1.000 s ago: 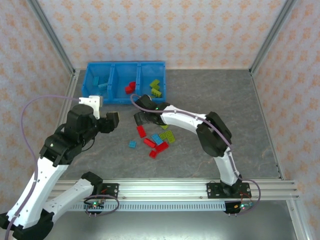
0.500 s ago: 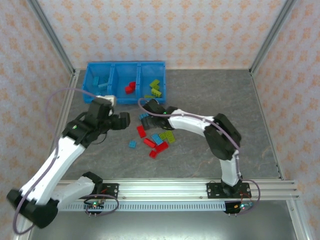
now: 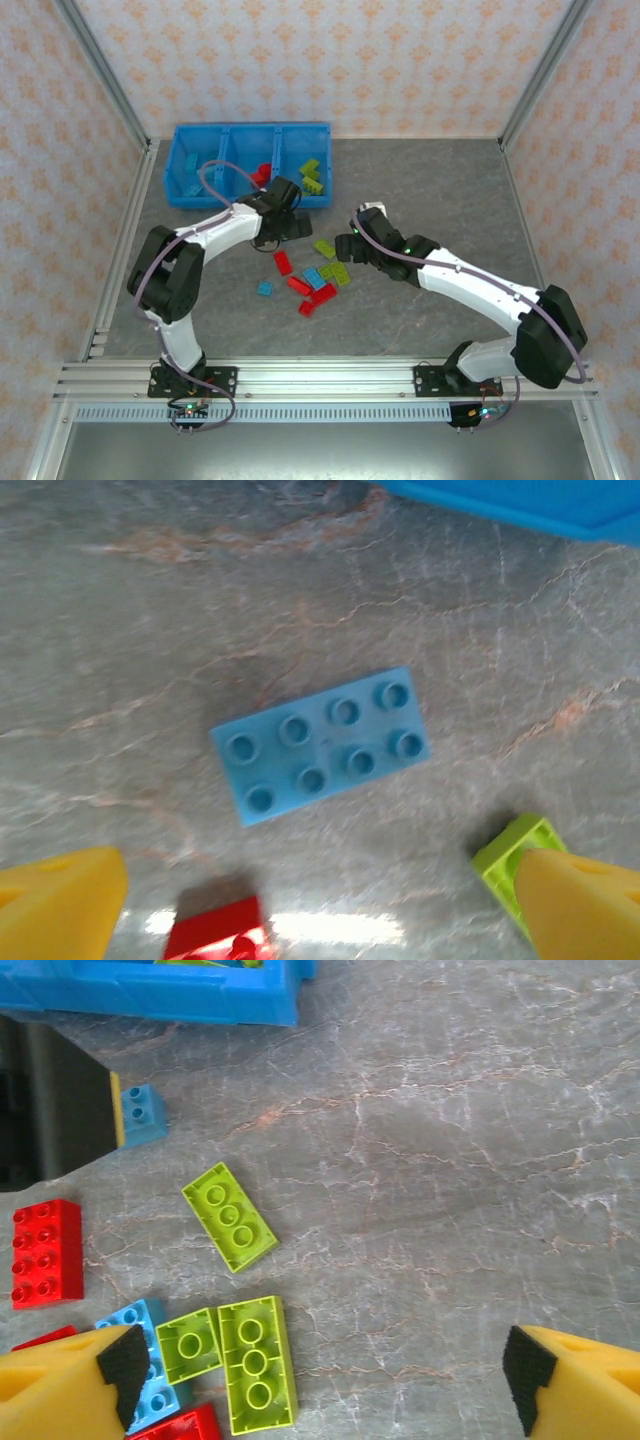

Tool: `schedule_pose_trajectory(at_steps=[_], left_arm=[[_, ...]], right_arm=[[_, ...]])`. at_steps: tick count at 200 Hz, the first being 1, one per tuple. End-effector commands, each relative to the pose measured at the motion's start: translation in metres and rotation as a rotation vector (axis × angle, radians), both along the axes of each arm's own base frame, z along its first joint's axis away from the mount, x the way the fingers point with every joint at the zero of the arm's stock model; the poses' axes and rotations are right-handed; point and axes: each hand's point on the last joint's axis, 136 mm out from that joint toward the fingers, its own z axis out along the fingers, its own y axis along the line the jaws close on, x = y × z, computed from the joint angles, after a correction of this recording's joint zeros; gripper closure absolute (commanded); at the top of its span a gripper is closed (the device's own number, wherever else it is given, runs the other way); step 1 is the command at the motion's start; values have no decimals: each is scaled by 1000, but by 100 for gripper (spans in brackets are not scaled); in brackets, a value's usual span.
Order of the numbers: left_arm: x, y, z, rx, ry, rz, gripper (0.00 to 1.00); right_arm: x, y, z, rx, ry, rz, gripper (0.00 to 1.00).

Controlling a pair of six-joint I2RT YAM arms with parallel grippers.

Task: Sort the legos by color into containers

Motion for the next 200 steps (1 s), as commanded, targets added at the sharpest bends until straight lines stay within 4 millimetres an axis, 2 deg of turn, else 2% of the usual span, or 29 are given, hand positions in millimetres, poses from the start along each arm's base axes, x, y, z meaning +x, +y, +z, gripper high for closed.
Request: schedule_pose_trajectory(at_steps=[1, 6, 11, 28, 72, 86, 98, 101, 123, 144, 157, 175, 186, 200], left_arm=[[25, -4, 0, 0, -44, 79, 0], [26, -3, 1, 12, -46, 82, 0], [26, -1, -12, 38, -18, 87, 0], [24, 6, -23, 86, 19, 97, 2], [9, 15, -39, 120, 67, 101, 30], [7, 15, -33, 111, 53, 90, 42], [4, 17, -27, 104, 32, 92, 48], [5, 17, -15, 94, 4, 93, 49], [3, 27, 32, 90, -99, 104, 52], [6, 56, 85, 114, -209, 155, 52], [12, 84, 114, 121, -268, 212, 52], [29, 131, 143, 129, -318, 315, 52], [42, 163, 154, 152, -332, 386, 52], [63, 200, 156, 167, -319, 463, 52]], right_arm=[[-2, -13, 0, -33, -6, -30, 5], [-2, -13, 0, -37, -5, -26, 5], [-2, -13, 1, -39, -6, -24, 5], [-1, -13, 4, -44, -10, -17, 5], [-3, -9, 6, -21, 3, -7, 5], [-4, -5, 7, 1, 14, 2, 5], [-7, 0, 8, 28, 26, 18, 5], [-8, 3, 9, 40, 31, 27, 5], [-14, 17, 14, 132, 43, 72, 5], [-16, 24, 21, 199, 34, 83, 5], [-15, 25, 23, 216, 27, 77, 5], [-14, 25, 23, 222, 27, 69, 5], [-15, 25, 22, 223, 30, 69, 5], [-15, 24, 21, 221, 35, 66, 5]])
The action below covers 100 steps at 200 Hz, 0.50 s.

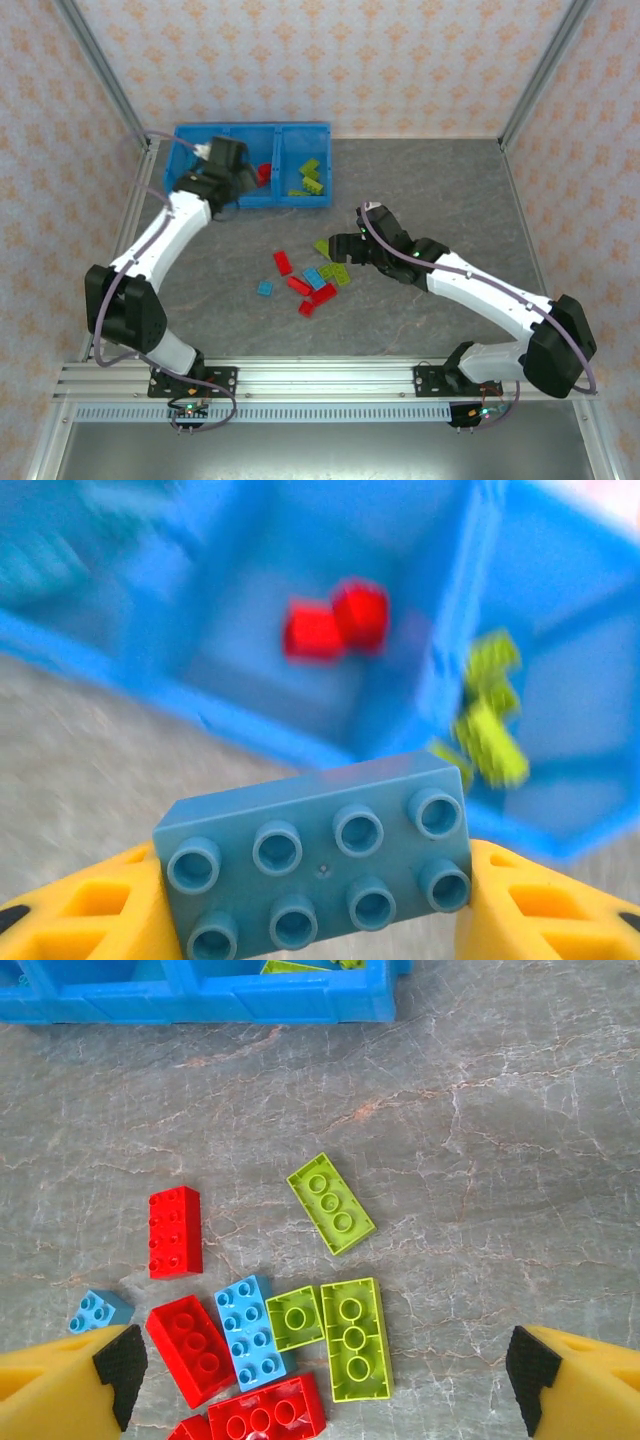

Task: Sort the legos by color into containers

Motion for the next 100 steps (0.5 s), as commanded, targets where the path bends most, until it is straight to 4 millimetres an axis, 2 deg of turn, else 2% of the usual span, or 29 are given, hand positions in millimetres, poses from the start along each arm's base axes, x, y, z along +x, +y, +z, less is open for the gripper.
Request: schedule_pose_trajectory(at_steps=[1, 10, 29, 32, 36, 58, 83, 100], left_arm=[[17, 68, -8, 80, 74, 142, 52], [31, 87, -10, 70, 91, 179, 52], [61, 115, -17, 50, 111, 223, 53], [64, 118, -14, 47, 104, 226, 53], [71, 122, -26, 44, 128, 233, 53], [96, 136, -36, -2, 145, 241, 46], [104, 138, -34, -5, 158, 226, 25], [98, 136, -22, -11, 142, 226, 19]], right_arm=[[-1, -1, 3, 32, -2, -14, 5], [-1, -2, 2, 27, 3, -16, 5], [-4, -6, 2, 11, 6, -20, 5], [-4, -7, 2, 8, 5, -20, 5], [-4, -9, 2, 3, 5, -24, 5], [-6, -14, 5, -7, -3, -32, 5], [-9, -17, 5, -8, -4, -35, 5], [-8, -17, 3, -11, -2, -39, 5]])
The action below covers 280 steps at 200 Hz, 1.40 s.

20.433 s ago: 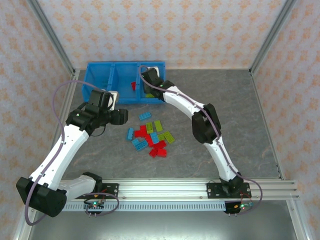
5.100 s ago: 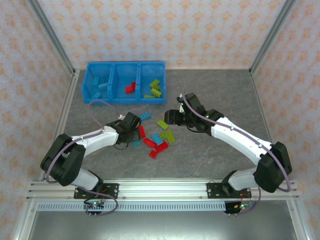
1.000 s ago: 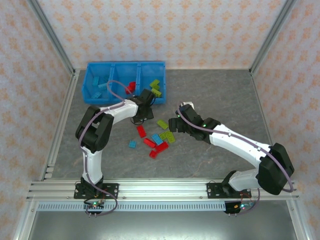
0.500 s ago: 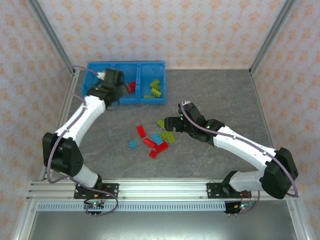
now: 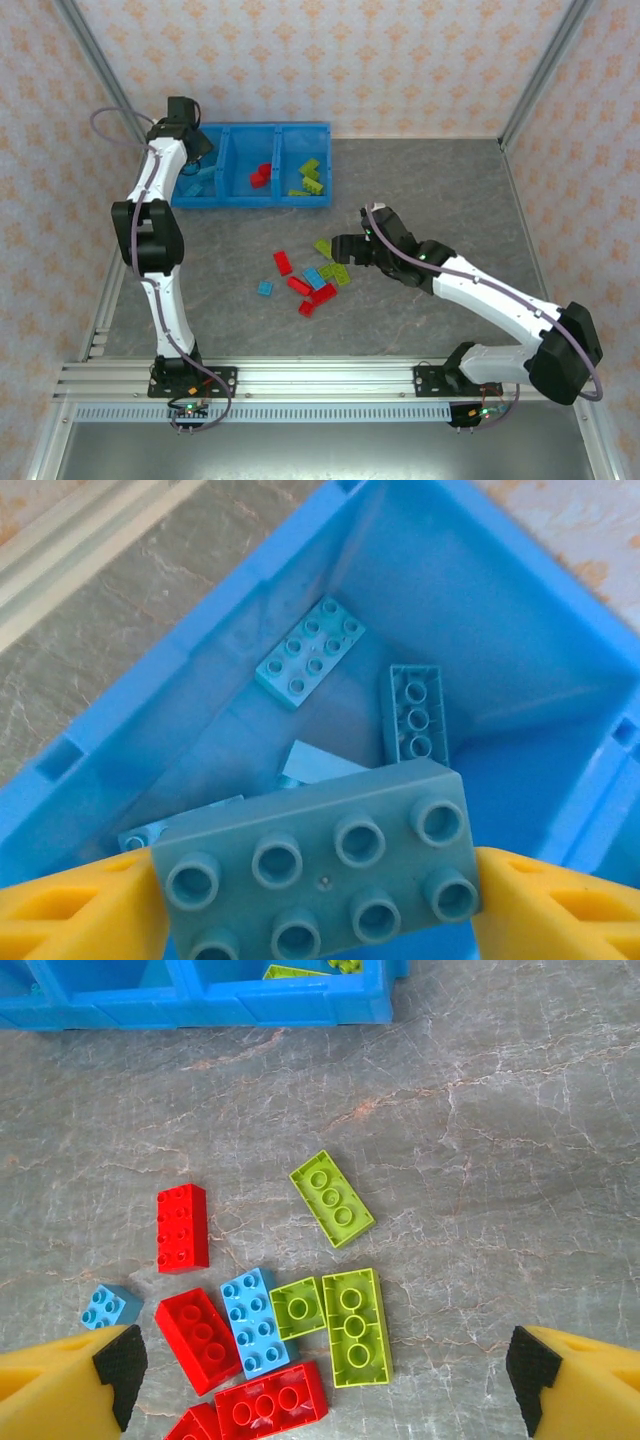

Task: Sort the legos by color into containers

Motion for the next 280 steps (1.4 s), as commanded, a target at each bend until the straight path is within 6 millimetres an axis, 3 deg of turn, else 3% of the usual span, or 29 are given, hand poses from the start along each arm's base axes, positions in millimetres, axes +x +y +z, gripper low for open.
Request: schedule_pose_trajectory(at_steps=[1, 28, 48, 65, 85, 109, 126, 138, 155, 172, 194, 231, 251, 280], left_arm=[[-15, -6, 46, -1, -33, -22, 18], [-38, -13, 76, -35, -138, -3, 14], [-67, -29, 109, -85, -231, -24, 14], [-99, -58, 129, -98, -279, -105, 14], [-144, -108, 150, -55, -312, -277, 14], [-202, -165, 153, 11, -302, -529, 13], [-241, -193, 141, 17, -253, -706, 10], [-264, -202, 130, 11, -199, -812, 7], [-288, -195, 115, 54, -122, -877, 4], [-301, -192, 102, 85, -108, -921, 3], [-309, -208, 90, 32, -141, -1015, 1], [-303, -202, 72, 48, -116, -974, 0], [-303, -198, 68, 64, -95, -966, 0], [-304, -193, 66, 85, -90, -944, 0]], right_arm=[[-1, -11, -6, -27, 6, -33, 5], [2, -6, -11, -27, 19, -31, 5], [5, 0, -20, -34, 41, -25, 5], [9, 5, -33, -53, 69, -21, 5], [13, 14, -52, -85, 113, 0, 5], [22, 21, -75, -147, 155, 10, 6], [30, 27, -88, -195, 169, 28, 7], [36, 31, -97, -234, 183, 38, 8], [47, 39, -107, -269, 188, 60, 10], [59, 46, -120, -302, 203, 69, 13], [71, 54, -140, -336, 247, 88, 19], [77, 57, -157, -367, 284, 94, 47], [77, 49, -154, -387, 266, 69, 63], [80, 43, -124, -358, 190, 35, 72]])
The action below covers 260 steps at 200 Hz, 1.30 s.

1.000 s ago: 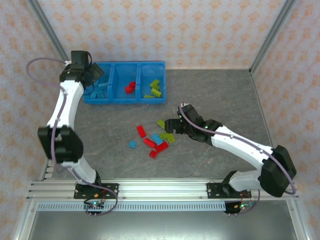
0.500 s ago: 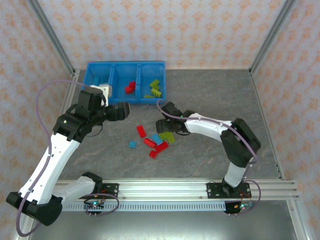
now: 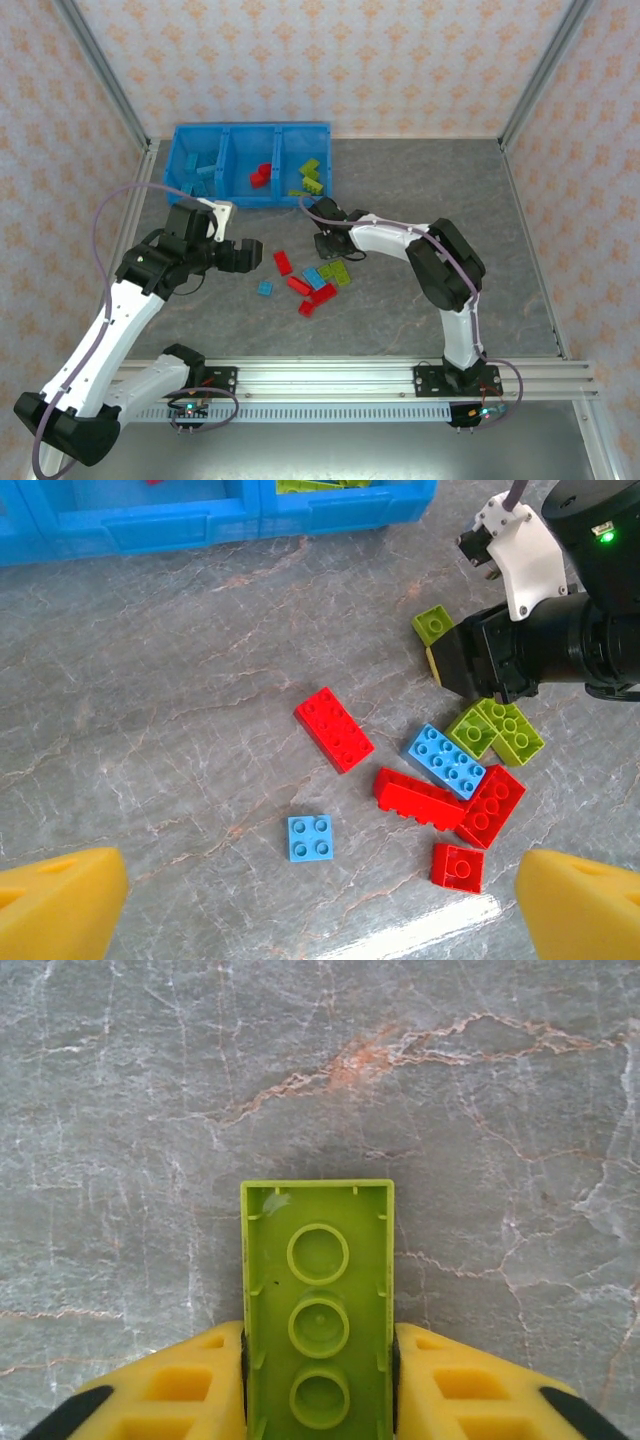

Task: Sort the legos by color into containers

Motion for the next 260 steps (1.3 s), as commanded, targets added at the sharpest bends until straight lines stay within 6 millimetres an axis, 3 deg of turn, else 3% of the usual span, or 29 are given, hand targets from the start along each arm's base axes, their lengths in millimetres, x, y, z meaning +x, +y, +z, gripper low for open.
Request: schedule_pose_trajectory(at_steps=[1, 44, 78, 108, 146, 163, 174, 195, 222, 242, 260], left_arm=[[2, 7, -1, 41, -27, 12, 0], [0, 16, 5, 56, -68, 49, 0], [-2, 20, 8, 55, -96, 65, 0], [-2, 25, 3, 73, -84, 89, 0], [-3, 26, 0, 72, -76, 93, 0], [-2, 26, -1, 70, -76, 94, 0], [-2, 26, -2, 66, -72, 92, 0], [-1, 27, -3, 64, -64, 94, 0], [1, 26, -6, 57, -59, 90, 0], [3, 21, -9, 28, -39, 83, 0], [10, 22, -13, -22, -10, 176, 0]], right_arm=[[-1, -13, 30, -8, -68, -25, 73], [10, 2, 118, 246, -333, -2, 73], [51, 14, 169, 316, -567, -41, 72], [107, 31, 175, 284, -593, -78, 73], [168, 44, 150, 232, -546, -106, 72], [182, 57, 150, 249, -499, -91, 66], [190, 64, 149, 245, -481, -87, 54], [194, 75, 161, 265, -454, -65, 42], [184, 73, 192, 299, -457, -54, 39], [158, 66, 216, 330, -423, -22, 38], [120, 57, 228, 369, -369, 39, 35]])
